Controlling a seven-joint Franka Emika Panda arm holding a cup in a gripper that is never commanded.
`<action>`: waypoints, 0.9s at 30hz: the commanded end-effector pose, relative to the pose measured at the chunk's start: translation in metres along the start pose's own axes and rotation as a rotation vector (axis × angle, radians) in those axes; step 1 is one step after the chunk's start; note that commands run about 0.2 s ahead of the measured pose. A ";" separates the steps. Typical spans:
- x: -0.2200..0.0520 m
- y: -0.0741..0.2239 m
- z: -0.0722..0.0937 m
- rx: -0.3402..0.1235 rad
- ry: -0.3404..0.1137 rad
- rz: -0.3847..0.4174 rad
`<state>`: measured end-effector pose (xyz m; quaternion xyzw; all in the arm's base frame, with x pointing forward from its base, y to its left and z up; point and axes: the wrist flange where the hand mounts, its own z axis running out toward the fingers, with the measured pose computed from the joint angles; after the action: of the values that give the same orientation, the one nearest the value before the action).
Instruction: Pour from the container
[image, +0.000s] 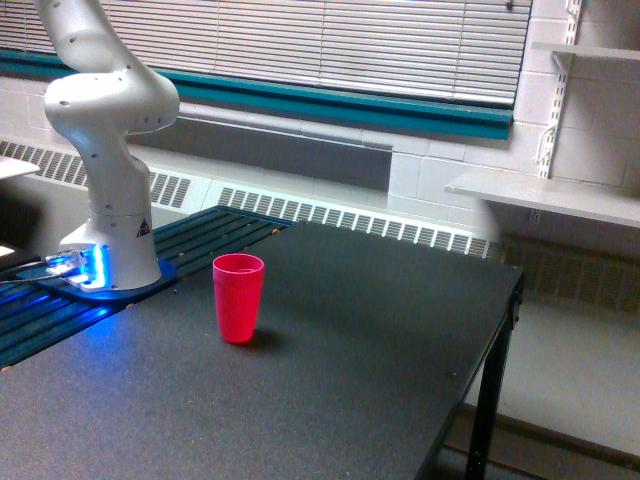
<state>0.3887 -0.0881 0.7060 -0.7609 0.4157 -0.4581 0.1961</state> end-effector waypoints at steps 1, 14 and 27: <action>-0.052 -0.057 0.024 -0.006 -0.117 -0.167; -0.114 -0.141 0.060 0.037 -0.218 -0.306; -0.113 -0.138 0.150 -0.020 -0.262 -0.313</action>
<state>0.5294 0.1010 0.6872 -0.8691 0.2503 -0.3851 0.1838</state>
